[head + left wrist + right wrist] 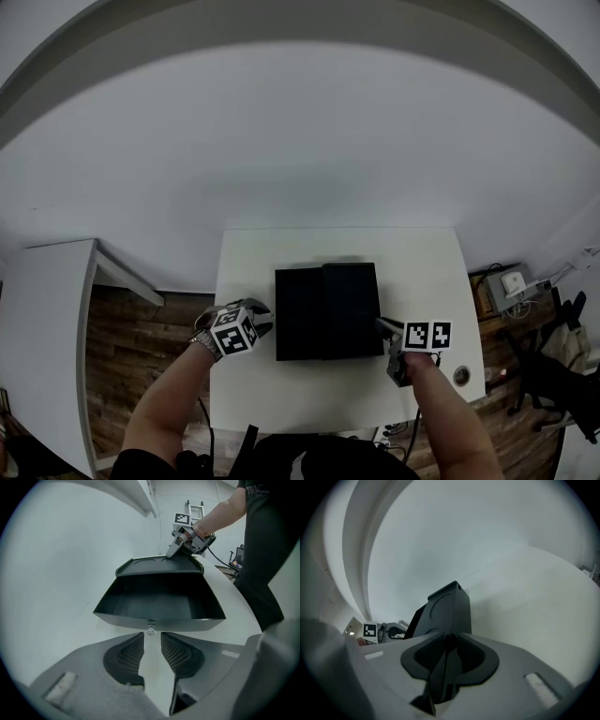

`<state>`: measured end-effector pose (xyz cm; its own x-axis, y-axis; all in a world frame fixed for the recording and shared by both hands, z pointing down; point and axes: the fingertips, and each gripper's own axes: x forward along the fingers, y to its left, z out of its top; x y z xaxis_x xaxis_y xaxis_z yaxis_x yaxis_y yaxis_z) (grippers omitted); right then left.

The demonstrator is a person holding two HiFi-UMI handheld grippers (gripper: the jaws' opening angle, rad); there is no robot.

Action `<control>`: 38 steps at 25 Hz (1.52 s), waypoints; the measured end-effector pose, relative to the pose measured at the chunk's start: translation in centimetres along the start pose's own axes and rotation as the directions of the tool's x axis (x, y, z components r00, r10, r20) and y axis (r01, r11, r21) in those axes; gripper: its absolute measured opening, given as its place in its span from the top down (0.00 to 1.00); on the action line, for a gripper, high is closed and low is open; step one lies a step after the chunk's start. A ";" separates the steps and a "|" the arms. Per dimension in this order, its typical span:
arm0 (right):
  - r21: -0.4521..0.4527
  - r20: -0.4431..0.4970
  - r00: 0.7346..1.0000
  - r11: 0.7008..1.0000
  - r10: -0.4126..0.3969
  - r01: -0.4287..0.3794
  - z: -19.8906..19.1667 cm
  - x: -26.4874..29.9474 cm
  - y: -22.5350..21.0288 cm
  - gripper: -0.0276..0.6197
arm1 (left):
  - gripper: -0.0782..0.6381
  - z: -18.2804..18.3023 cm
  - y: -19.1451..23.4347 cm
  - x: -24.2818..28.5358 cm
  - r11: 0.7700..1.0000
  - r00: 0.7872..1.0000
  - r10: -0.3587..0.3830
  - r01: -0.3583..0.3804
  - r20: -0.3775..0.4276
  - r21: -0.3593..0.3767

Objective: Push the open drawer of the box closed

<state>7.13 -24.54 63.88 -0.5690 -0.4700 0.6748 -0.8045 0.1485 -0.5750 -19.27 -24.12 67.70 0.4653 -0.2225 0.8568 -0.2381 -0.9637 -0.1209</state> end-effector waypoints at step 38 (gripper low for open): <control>-0.004 0.006 1.000 1.000 -0.007 0.007 -0.2 -0.1 0.1 0.81 | 0.79 3.2 0.1 1.8 0.999 0.999 0.011 -0.009 0.038 -0.054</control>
<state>7.04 -24.32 63.84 -0.5622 -0.4762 0.6761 -0.8093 0.1484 -0.5684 -15.72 -25.12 67.59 0.4946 -0.2388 0.8357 -0.2879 -0.9522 -0.1017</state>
